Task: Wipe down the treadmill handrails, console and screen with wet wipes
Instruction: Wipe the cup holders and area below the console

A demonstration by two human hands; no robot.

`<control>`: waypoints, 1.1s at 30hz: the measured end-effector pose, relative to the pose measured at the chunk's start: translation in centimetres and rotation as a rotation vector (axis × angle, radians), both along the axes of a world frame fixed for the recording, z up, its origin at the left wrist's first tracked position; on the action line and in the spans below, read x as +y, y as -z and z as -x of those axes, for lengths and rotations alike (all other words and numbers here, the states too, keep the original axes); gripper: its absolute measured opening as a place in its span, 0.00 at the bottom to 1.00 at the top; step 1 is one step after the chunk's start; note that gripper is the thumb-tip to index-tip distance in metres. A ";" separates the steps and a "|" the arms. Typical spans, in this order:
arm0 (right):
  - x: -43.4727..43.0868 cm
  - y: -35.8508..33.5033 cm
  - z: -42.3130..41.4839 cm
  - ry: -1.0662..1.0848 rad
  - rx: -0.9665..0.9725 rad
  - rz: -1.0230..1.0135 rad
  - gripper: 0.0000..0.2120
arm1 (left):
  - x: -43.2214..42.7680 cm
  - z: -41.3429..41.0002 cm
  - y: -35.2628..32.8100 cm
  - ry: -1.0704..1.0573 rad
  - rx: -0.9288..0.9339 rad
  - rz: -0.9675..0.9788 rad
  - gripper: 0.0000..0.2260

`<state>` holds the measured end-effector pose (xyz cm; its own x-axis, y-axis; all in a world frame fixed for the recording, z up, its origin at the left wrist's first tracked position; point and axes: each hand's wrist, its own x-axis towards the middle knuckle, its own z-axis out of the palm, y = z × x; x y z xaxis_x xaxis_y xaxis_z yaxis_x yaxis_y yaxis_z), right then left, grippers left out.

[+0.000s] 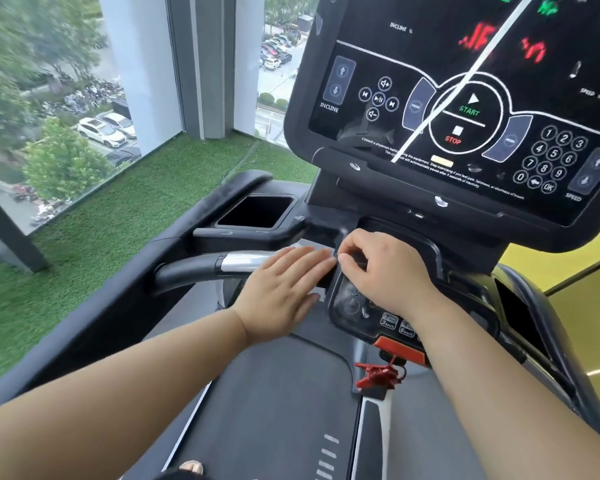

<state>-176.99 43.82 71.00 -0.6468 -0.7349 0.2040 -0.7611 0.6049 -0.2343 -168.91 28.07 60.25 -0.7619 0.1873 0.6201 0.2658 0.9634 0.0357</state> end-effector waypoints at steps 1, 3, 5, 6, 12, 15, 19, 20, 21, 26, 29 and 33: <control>0.0 0.0 0.0 -0.006 0.005 0.002 0.04 | 0.0 0.0 -0.4 -0.006 -0.009 -0.035 0.21; 0.1 0.0 0.0 -0.009 0.007 -0.004 0.05 | -0.5 -0.2 -0.7 -0.049 -0.039 -0.081 0.18; 0.0 -0.1 -0.1 -0.003 0.004 -0.020 0.05 | -1.6 -0.7 -0.5 -0.148 -0.081 -0.171 0.16; 0.0 -0.2 -0.1 0.003 0.002 -0.027 0.05 | -2.4 -1.0 -0.1 -0.212 -0.094 -0.221 0.17; -1.8 -0.3 -0.2 0.023 -0.045 -0.152 0.09 | -3.7 -1.3 -1.0 -0.368 -0.189 -0.319 0.16; -3.9 -0.3 -0.1 -0.030 -0.034 -0.356 0.16 | -0.8 0.1 -1.8 -0.268 -0.159 -0.335 0.15; -5.3 -1.2 0.8 -0.034 -0.183 -0.460 0.13 | -3.3 -0.6 -0.9 -0.224 -0.211 -0.358 0.18; -5.5 -1.4 1.0 -0.038 -0.210 -0.484 0.12 | -4.5 -1.2 -0.5 -0.248 -0.230 -0.376 0.18; -5.8 -1.6 1.2 -0.041 -0.227 -0.498 0.12 | -5.7 -1.7 0.0 -0.278 -0.239 -0.397 0.19; -8.3 -0.8 0.8 -0.097 -0.286 -0.481 0.11 | -8.4 -3.5 2.2 -0.416 -0.160 -0.502 0.18; -10.0 -0.4 0.4 -0.126 -0.297 -0.527 0.13 | -7.1 -2.4 2.3 -0.533 -0.096 -0.564 0.17; -12.0 0.3 0.5 -0.157 -0.341 -0.558 0.14 | -6.5 -2.5 3.0 -0.395 -0.100 -0.568 0.22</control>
